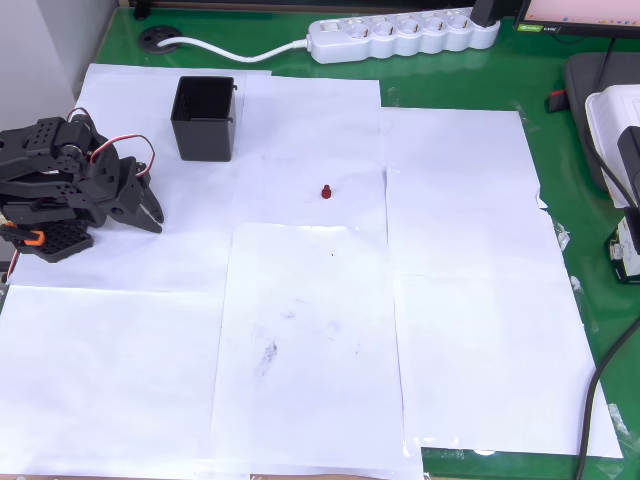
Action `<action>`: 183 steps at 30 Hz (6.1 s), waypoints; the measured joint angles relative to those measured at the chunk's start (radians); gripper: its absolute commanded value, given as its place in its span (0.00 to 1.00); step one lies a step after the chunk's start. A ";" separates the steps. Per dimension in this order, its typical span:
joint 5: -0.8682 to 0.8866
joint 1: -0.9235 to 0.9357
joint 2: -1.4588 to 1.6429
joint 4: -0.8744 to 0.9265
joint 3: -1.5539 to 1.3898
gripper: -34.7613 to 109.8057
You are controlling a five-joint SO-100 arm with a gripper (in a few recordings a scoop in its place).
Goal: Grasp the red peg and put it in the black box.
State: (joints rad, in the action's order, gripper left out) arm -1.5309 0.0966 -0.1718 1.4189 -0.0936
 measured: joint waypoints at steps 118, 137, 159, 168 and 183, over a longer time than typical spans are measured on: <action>-0.216 -0.196 2.362 -2.543 -0.819 0.45; -0.216 -0.176 2.387 -2.554 -0.850 0.45; -0.198 -0.112 2.531 -2.514 -1.081 0.45; -0.198 -0.112 2.554 -2.484 -1.120 0.45; -0.198 -0.112 2.572 -2.451 -1.158 0.43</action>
State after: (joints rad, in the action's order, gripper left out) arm -1.7288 -0.0153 2.4007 -1.0324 -1.2517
